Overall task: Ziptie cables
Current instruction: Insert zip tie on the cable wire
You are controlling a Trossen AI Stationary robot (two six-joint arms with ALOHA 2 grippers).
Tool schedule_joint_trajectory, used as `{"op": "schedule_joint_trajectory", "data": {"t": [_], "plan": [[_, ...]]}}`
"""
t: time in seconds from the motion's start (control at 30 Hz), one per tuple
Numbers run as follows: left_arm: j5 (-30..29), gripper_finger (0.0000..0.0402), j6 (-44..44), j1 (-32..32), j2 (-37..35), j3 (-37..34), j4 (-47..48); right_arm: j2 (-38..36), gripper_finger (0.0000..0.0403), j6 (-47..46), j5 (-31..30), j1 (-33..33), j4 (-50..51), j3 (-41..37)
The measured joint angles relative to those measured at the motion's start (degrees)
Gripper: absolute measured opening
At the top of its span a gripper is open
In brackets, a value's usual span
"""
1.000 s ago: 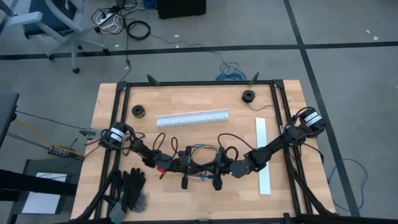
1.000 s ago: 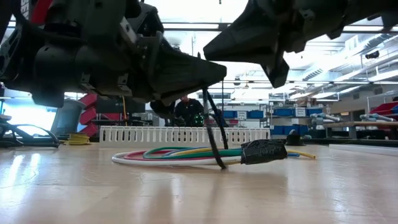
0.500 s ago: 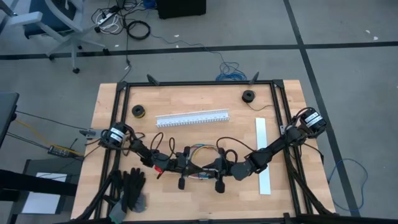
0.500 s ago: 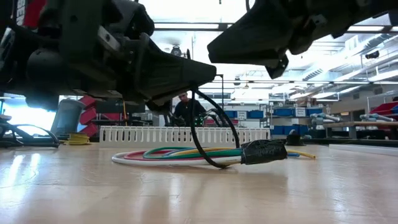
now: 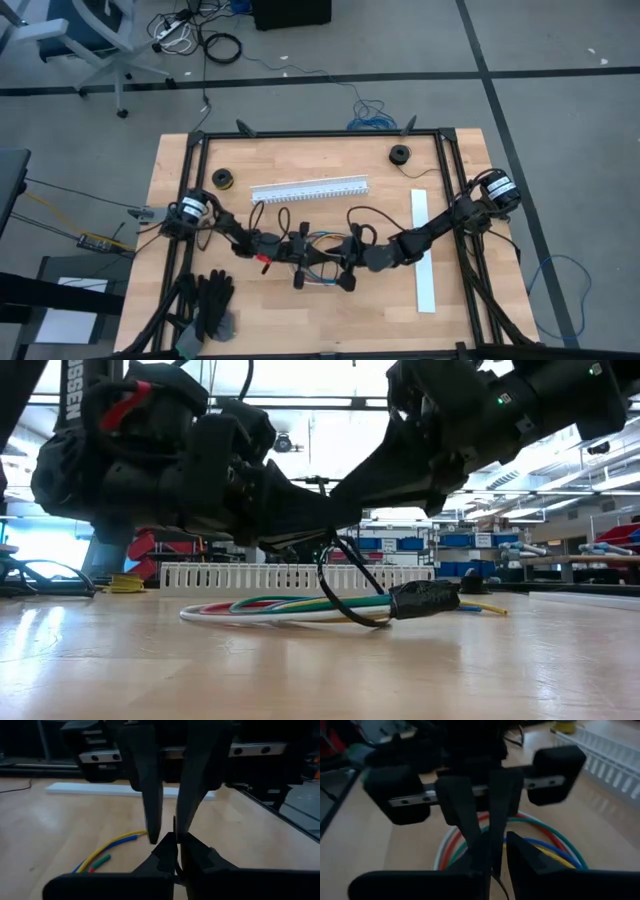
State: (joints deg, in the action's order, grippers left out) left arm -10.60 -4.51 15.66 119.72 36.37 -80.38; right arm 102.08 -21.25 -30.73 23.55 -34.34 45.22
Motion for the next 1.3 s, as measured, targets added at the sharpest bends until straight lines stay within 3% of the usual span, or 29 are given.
{"op": "schedule_joint_trajectory", "data": {"t": [0.67, 1.3], "plan": [[3.83, 0.0, 0.84, -2.32, 0.0, 1.4, 1.2, -0.04, 0.0035, 2.35, 1.53, -2.56, -1.59, -1.12], [2.62, 0.0, -5.37, 0.03, -0.09, 0.66, -8.97, -2.57, 0.0031, 6.58, 0.87, -0.3, -7.93, -1.12]]}}
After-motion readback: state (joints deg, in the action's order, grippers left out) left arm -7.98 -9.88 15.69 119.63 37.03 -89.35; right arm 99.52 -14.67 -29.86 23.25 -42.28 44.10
